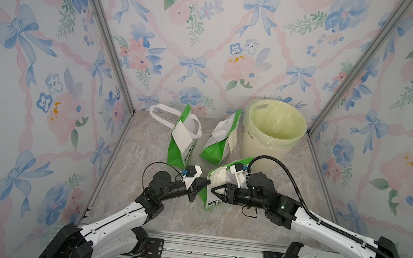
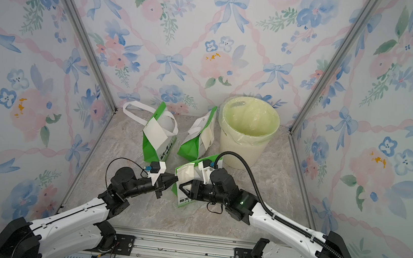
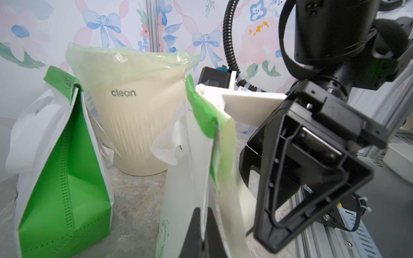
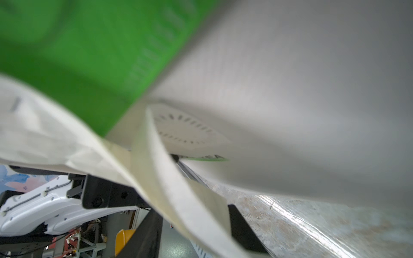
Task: Shred takeout receipts and throw away
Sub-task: Tear off the takeout receipt from the takeout bag.
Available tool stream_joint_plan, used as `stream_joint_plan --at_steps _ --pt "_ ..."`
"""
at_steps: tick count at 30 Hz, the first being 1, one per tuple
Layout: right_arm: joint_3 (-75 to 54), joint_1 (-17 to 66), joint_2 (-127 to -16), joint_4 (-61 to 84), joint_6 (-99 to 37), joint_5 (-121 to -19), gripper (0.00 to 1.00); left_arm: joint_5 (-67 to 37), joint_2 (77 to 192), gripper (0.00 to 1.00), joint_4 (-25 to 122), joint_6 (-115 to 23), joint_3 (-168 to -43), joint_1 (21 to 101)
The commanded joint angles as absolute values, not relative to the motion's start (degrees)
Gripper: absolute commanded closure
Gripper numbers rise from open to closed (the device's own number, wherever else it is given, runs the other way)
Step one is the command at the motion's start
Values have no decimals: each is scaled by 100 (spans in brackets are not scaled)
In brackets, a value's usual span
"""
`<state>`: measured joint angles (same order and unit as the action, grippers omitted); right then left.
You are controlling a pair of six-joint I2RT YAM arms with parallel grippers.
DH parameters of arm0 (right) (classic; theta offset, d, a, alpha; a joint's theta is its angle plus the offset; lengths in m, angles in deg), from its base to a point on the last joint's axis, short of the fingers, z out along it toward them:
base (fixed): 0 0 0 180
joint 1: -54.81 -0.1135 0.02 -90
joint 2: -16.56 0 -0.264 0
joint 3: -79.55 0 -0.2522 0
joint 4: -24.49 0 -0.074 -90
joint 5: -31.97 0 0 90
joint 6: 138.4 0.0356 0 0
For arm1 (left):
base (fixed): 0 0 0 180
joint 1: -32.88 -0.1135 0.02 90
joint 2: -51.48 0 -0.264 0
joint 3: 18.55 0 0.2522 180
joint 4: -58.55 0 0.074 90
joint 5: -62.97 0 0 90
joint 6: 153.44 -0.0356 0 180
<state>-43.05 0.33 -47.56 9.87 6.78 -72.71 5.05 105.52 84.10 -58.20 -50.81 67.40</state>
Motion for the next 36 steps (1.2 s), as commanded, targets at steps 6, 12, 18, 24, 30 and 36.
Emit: stream_joint_plan --at_steps 6,12,18,24,30,36 --pt "-4327 -12 -4637 979 383 -6466 68 583 10456 100 8676 -5750 -4988 6796" --pt "-4282 -52 -4690 1126 112 -6413 82 587 10474 100 8673 -5761 -4976 6804" --pt "-4187 -70 -4597 1137 -183 -6635 100 450 10479 100 8673 -5866 -4973 6807" --pt "-3906 -74 -4262 376 -613 -6885 100 -443 10415 100 8672 -6408 -4929 6859" --pt "-3297 -74 -4152 -73 -753 -7455 100 -984 10358 100 8668 -6772 -4910 6869" --pt "-2783 -52 -4185 -67 -674 -7965 100 -1107 10365 100 8677 -6972 -4884 6882"
